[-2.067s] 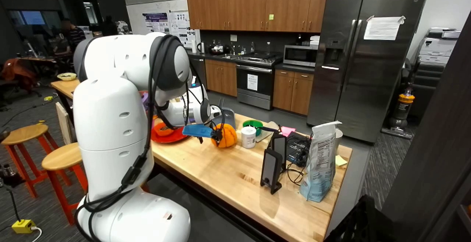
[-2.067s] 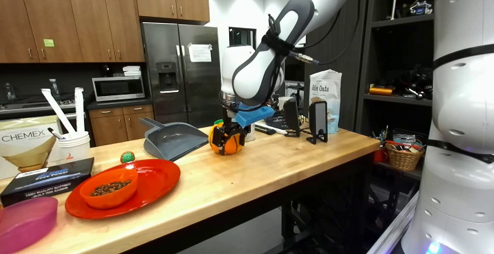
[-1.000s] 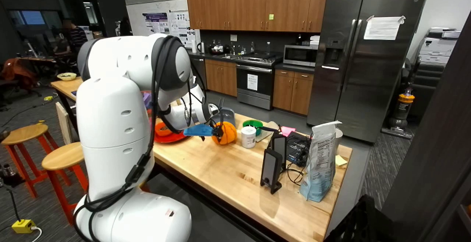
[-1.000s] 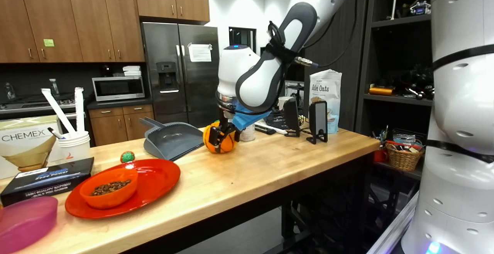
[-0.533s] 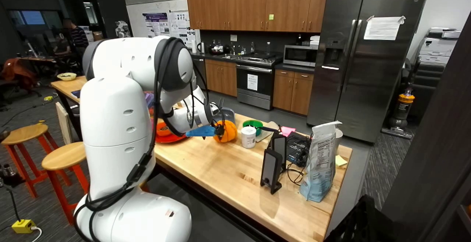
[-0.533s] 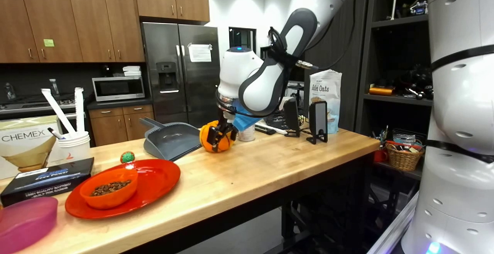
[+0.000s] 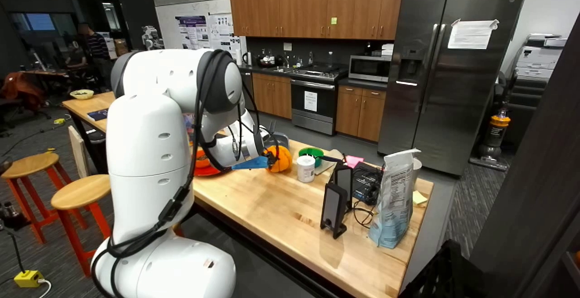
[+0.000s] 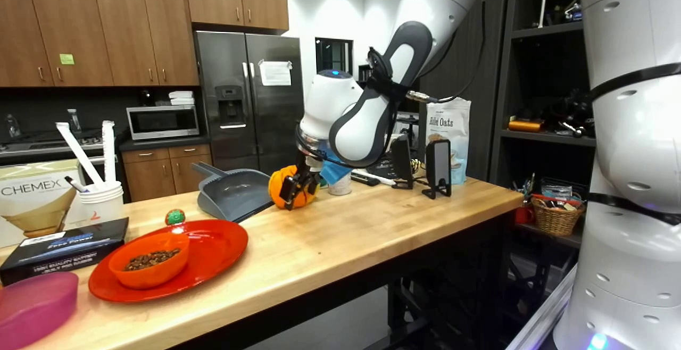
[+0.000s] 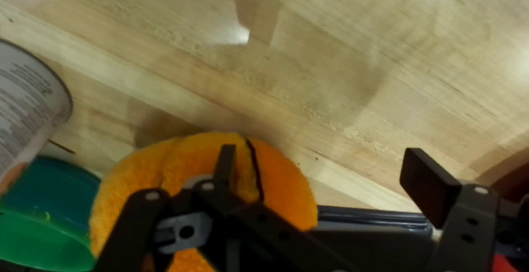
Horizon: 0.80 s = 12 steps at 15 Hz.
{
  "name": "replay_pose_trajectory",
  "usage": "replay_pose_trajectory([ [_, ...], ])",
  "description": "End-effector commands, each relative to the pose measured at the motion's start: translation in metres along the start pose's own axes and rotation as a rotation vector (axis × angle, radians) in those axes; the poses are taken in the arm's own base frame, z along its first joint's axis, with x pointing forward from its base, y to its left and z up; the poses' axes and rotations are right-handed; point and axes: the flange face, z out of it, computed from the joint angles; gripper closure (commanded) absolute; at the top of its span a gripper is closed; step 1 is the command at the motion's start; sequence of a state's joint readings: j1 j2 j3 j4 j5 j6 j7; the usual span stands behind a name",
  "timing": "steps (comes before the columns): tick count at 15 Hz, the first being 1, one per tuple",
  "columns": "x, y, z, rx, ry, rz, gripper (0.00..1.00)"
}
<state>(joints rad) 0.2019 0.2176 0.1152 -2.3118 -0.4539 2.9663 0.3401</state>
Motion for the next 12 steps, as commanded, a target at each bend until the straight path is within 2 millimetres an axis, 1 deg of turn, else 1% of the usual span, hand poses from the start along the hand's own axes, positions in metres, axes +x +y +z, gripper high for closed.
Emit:
replay_pose_trajectory([
  [1, 0.048, -0.033, 0.006, 0.030, 0.043, -0.033, 0.00],
  [2, 0.063, -0.046, 0.003, 0.037, 0.058, -0.045, 0.00],
  [4, 0.085, -0.065, 0.000, 0.049, 0.081, -0.067, 0.00],
  [5, 0.093, -0.072, 0.000, 0.056, 0.090, -0.080, 0.00],
  [7, 0.105, -0.078, 0.002, 0.069, 0.091, -0.078, 0.00],
  [8, 0.091, -0.078, -0.003, 0.063, 0.094, -0.080, 0.00],
  [10, 0.099, -0.082, -0.001, 0.069, 0.097, -0.077, 0.00],
  [12, 0.101, -0.081, 0.003, 0.069, 0.096, -0.075, 0.00],
])
